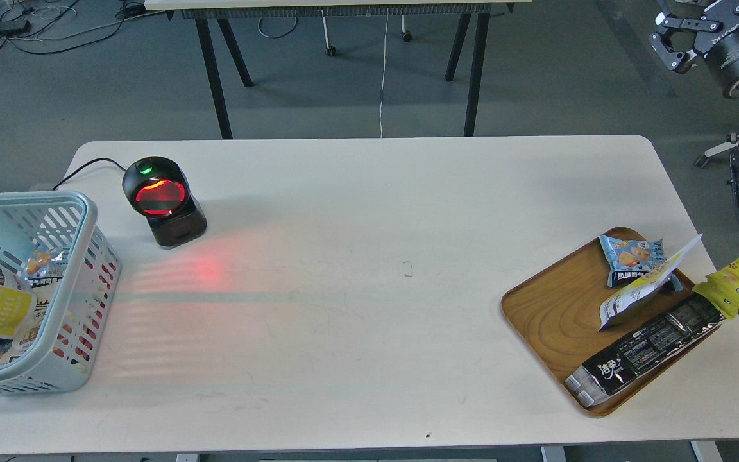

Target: Scan snack and place in basket

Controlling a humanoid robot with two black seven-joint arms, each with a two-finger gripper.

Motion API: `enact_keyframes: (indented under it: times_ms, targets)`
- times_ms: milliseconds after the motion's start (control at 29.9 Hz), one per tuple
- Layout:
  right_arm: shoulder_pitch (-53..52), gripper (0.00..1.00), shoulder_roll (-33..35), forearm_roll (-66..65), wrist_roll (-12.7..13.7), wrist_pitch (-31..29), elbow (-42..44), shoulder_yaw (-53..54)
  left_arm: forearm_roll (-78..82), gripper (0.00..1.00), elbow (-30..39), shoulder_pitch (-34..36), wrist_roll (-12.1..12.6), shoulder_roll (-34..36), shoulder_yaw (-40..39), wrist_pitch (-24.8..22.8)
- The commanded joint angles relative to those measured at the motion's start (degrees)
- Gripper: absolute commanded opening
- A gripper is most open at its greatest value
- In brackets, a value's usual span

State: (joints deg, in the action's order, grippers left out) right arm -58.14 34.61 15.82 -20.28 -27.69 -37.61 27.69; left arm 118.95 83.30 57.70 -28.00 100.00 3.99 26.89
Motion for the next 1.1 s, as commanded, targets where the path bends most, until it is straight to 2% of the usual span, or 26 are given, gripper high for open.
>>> enact_keyframes:
  times_ms: [0, 67, 134, 335, 435, 535, 669, 736, 870, 970, 1070]
  targets:
    - [-0.39, 0.99, 0.01, 0.0, -0.02, 0.0, 0.09, 0.08, -13.79, 0.77, 0.02, 0.13, 0.0, -1.46, -1.0, 0.27]
    - [-1.36, 0.99, 0.36, 0.0, -0.02, 0.35, 0.35, 0.08, -20.75, 0.78, -0.07, 0.04, 0.0, -4.98, -1.62, -0.34]
    - [-1.63, 0.99, 0.8, 0.0, -0.02, 0.88, 0.61, 0.17, -26.64, 0.78, -0.07, 0.13, 0.0, -8.84, -2.67, -3.15]
    - [-1.8, 0.99, 0.89, 0.0, 0.06, 1.76, 0.96, 1.14, -50.19, 0.8, -0.59, 1.01, 0.0, -21.33, -13.02, -17.73]
    - [-1.63, 0.99, 0.98, 0.09, 0.5, 1.76, 0.96, 1.14, -61.7, 0.85, -2.87, 0.83, 0.0, -27.3, -19.97, -24.76]
    - [-1.54, 0.99, 0.72, 0.09, 0.59, 1.76, 0.96, 2.19, -69.97, 0.87, -8.39, 0.83, 0.0, -35.55, -24.63, -29.78]
    - [-0.93, 0.99, -0.07, 0.61, 0.85, 1.76, 1.14, 5.26, -83.59, 0.88, -19.02, 0.92, 0.0, -47.77, -30.7, -36.46]
    - [-0.84, 0.99, -0.95, 0.7, 1.73, 1.76, 1.84, 6.67, -90.36, 0.88, -24.74, 0.92, 0.0, -52.96, -32.99, -39.89]
    - [-0.58, 0.99, -4.72, 1.58, 5.07, 1.67, 5.26, 10.97, -100.65, 0.92, -34.76, 0.92, 0.0, -61.49, -37.12, -46.04]
    - [0.57, 0.99, -7.01, 2.02, 6.74, 1.5, 7.81, 14.14, -105.14, 0.98, -40.74, 0.83, 0.0, -66.76, -40.19, -48.77]
    - [1.36, 0.99, -8.77, 2.02, 8.15, 1.14, 10.27, 16.25, -107.52, 1.0, -46.63, 0.83, 1.29, -72.57, -41.52, -49.31]
